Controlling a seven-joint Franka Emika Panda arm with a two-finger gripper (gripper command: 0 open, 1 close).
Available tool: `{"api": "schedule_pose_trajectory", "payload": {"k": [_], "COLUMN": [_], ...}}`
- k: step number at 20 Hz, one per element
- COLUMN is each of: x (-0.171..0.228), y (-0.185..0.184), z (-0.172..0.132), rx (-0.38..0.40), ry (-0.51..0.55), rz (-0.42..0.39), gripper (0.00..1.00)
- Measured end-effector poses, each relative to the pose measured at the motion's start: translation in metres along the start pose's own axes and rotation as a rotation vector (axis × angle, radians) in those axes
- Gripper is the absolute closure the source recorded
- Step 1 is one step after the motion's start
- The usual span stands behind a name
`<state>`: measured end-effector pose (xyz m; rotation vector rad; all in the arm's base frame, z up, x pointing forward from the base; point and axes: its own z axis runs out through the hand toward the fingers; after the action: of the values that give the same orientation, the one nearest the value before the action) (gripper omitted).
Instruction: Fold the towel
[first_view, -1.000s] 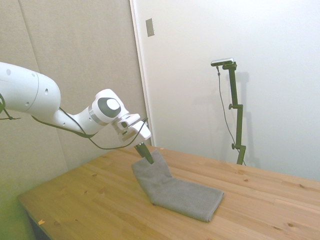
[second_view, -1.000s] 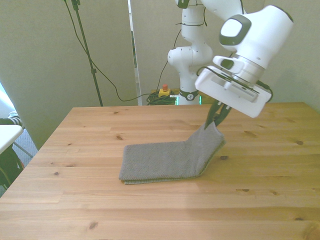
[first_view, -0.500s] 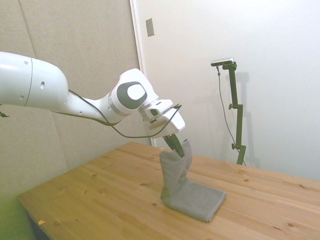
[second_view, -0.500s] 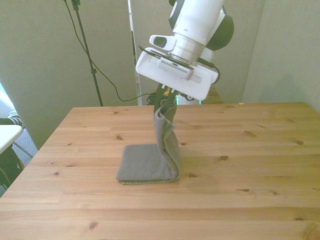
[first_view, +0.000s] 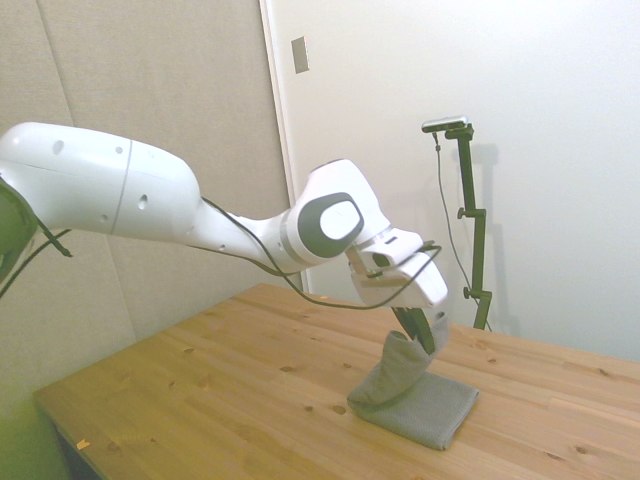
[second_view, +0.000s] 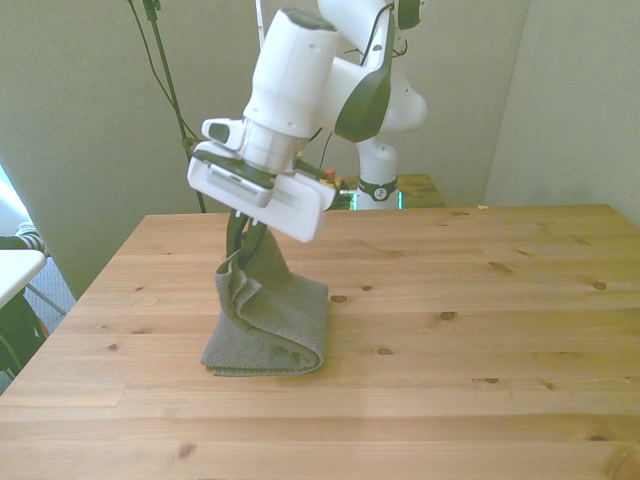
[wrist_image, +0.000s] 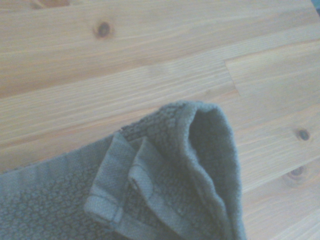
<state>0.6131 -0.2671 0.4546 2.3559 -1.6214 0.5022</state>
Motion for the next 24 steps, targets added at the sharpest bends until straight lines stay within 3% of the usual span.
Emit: {"api": "schedule_pose_trajectory", "payload": {"k": [4,17,21,24], "x": [0.014,0.034,0.040,0.027], "y": [-0.003,-0.010,-0.008,0.004], "z": [0.024,0.019,0.001,-0.036], "rx": [0.023,0.037,0.081,0.113], "ry": [-0.051,-0.046,-0.071,-0.186], "rz": [0.005,0.006,0.016,-0.022], "gripper": [0.00,0.00,0.00,0.00]}}
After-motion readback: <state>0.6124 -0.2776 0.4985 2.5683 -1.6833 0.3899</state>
